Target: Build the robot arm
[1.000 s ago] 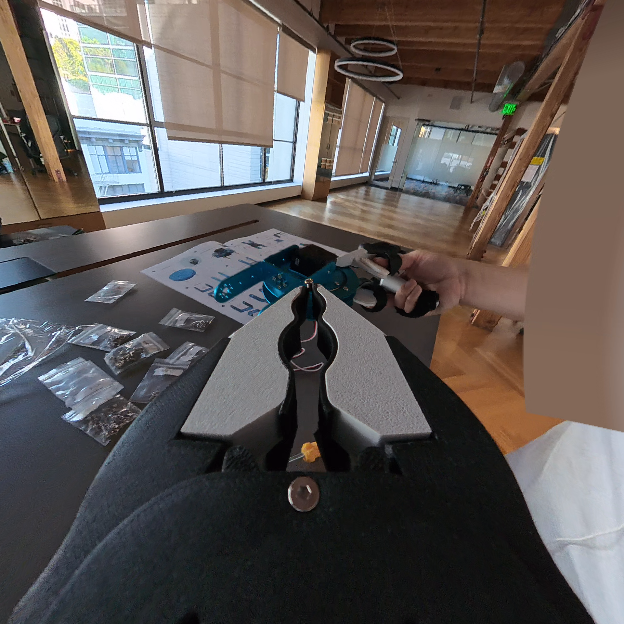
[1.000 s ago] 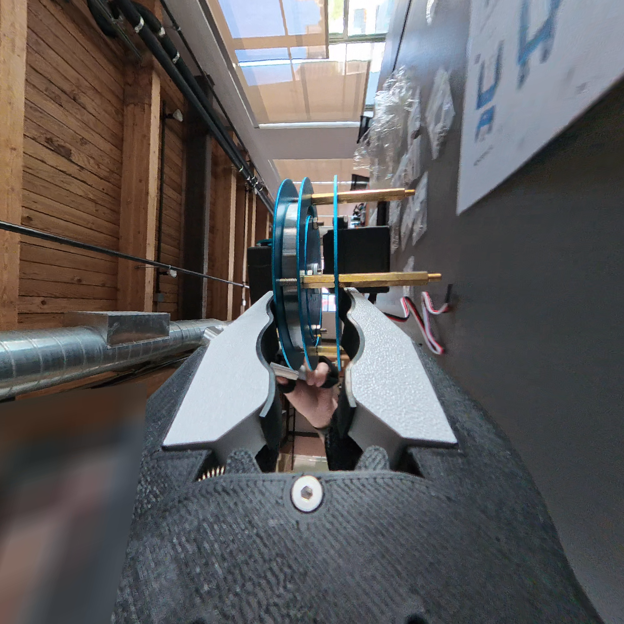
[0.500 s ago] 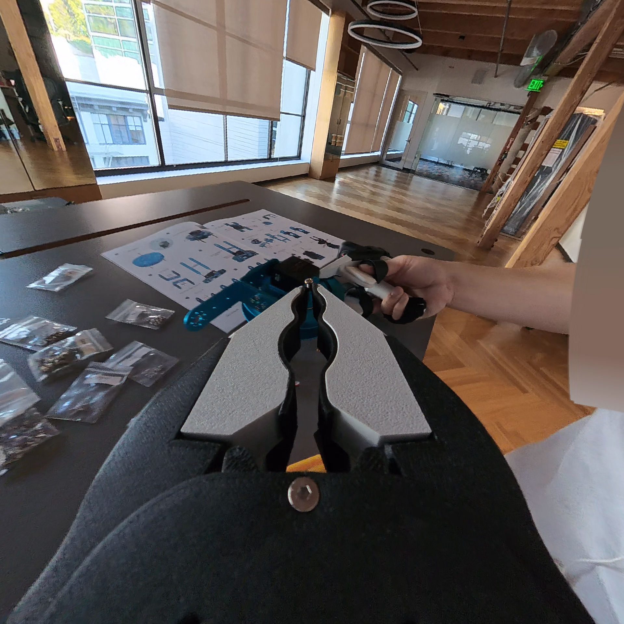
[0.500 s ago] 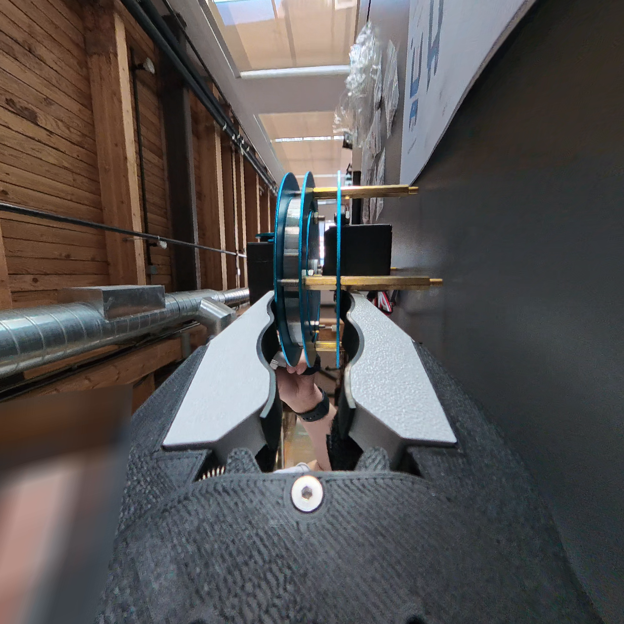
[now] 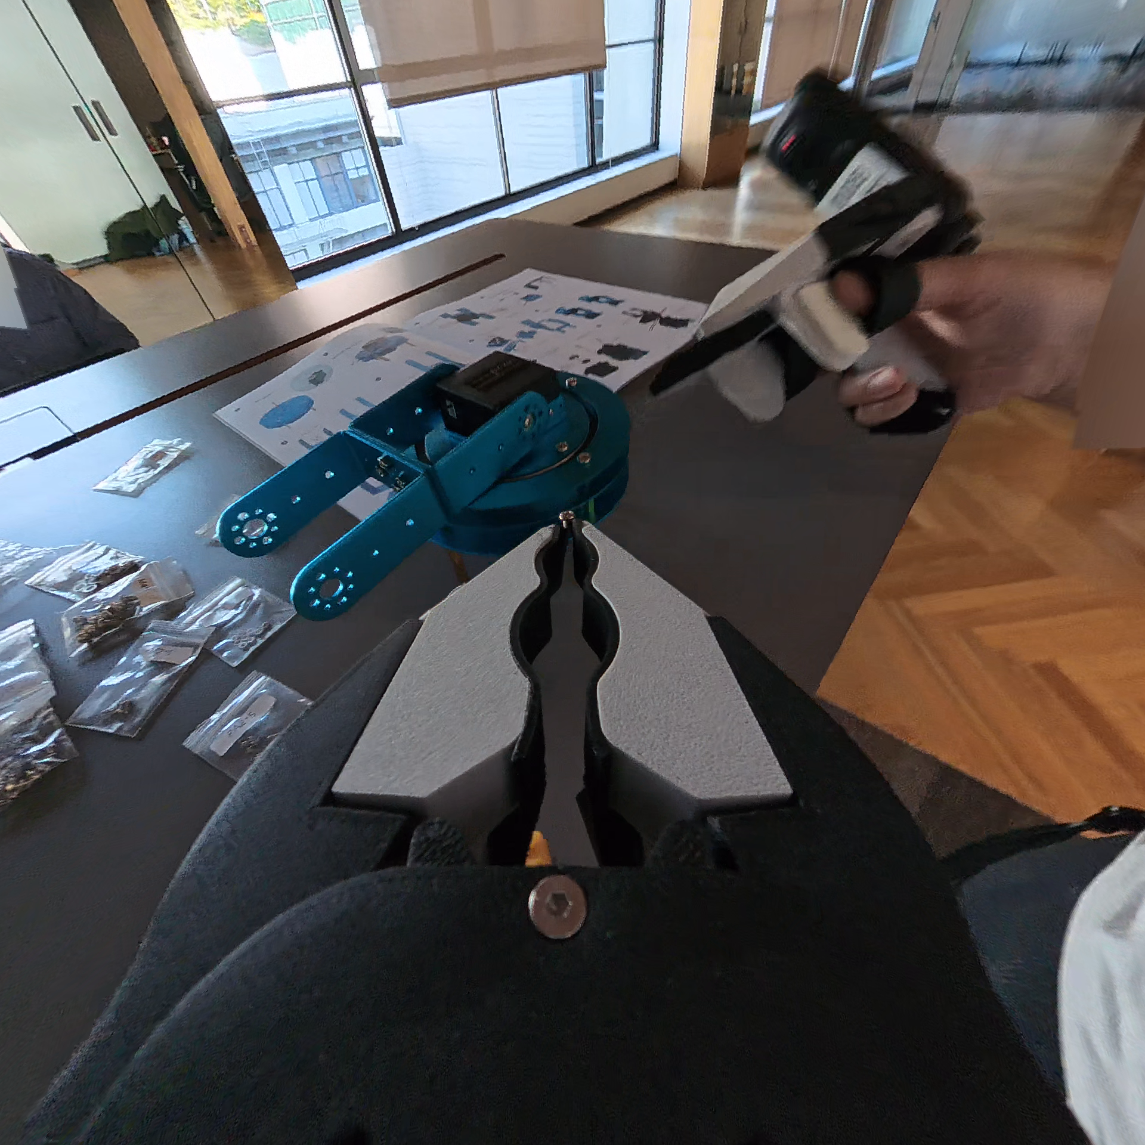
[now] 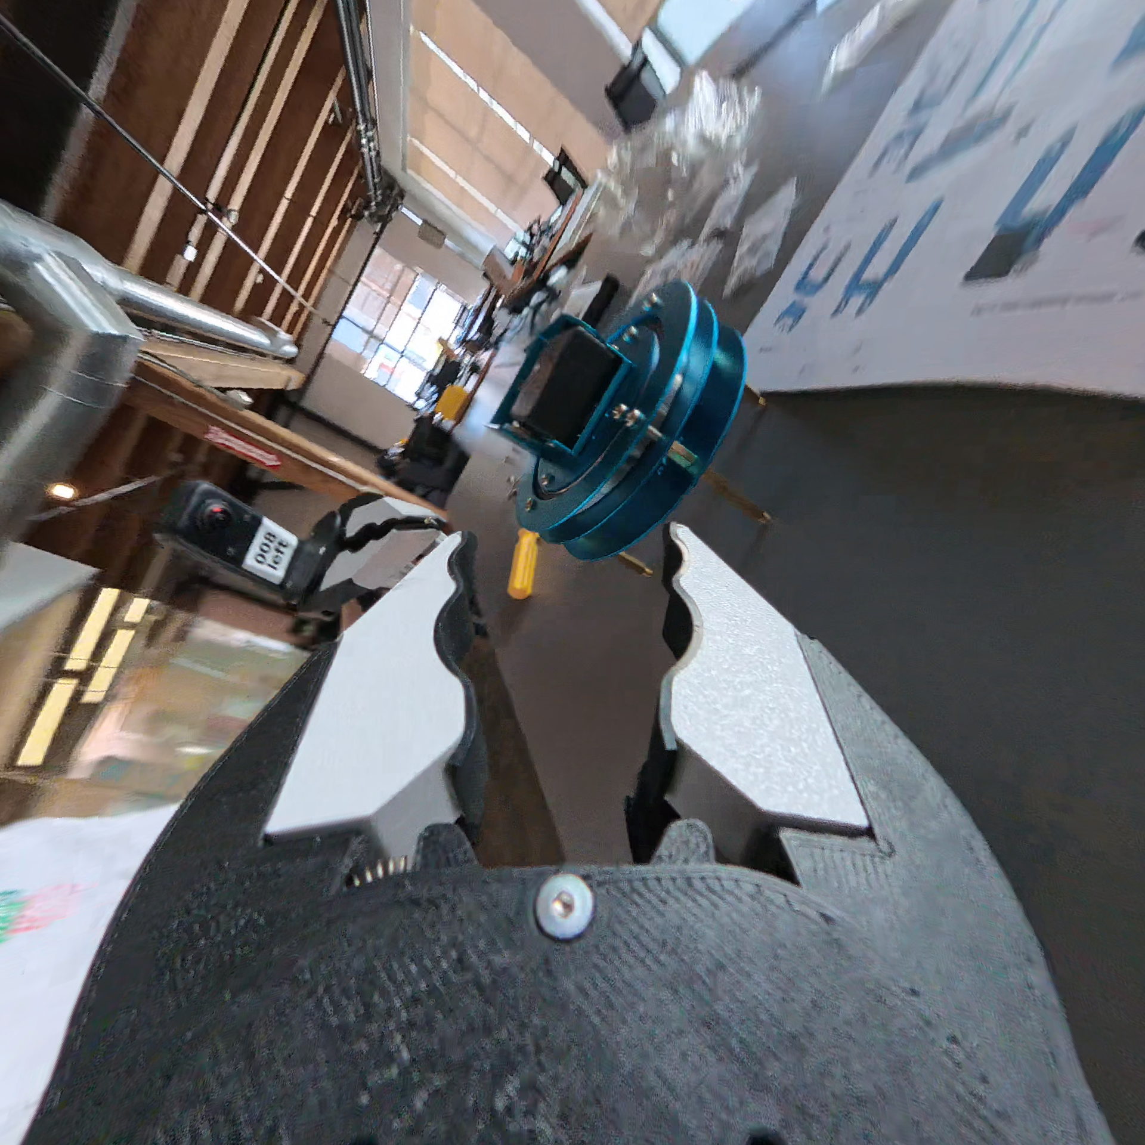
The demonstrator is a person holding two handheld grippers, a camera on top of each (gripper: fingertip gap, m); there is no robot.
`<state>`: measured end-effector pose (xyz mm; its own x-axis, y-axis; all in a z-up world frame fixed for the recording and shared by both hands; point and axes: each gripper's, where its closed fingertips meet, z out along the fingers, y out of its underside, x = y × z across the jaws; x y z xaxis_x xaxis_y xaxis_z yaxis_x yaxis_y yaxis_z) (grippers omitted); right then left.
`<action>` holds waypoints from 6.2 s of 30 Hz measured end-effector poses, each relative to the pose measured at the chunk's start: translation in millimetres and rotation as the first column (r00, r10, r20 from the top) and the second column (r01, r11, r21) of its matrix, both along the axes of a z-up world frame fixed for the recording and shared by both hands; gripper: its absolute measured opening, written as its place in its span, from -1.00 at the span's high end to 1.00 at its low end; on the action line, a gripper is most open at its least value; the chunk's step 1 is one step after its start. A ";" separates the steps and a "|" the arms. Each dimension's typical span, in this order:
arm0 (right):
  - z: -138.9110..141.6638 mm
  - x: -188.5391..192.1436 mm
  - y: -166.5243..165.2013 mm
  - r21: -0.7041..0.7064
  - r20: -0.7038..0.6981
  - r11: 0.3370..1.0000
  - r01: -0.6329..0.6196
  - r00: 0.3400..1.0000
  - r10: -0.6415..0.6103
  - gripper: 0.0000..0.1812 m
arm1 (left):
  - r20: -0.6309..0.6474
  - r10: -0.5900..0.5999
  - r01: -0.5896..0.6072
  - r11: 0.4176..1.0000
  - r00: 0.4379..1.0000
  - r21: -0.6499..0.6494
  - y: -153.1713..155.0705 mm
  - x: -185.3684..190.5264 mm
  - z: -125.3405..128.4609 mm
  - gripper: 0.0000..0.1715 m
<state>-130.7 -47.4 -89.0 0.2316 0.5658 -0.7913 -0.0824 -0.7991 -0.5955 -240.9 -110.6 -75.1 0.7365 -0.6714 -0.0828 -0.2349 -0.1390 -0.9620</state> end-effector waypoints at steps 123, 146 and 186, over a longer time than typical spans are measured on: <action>-18.9 -238.3 -115.6 0.461 0.703 0.803 -0.378 0.708 -0.070 0.81 | -0.792 -0.323 0.593 0.803 0.519 0.061 -10.8 -223.0 -56.6 0.99; -25.7 -238.6 -113.9 0.428 0.736 0.805 -0.411 0.675 -0.047 0.81 | -0.800 -0.351 0.614 0.789 0.487 0.028 -16.8 -216.9 -67.1 0.99; -10.8 -216.9 -112.3 0.487 0.682 0.832 -0.268 0.712 -0.169 0.81 | -0.540 -0.406 0.519 0.852 0.737 0.068 -1.3 -207.4 -16.1 0.64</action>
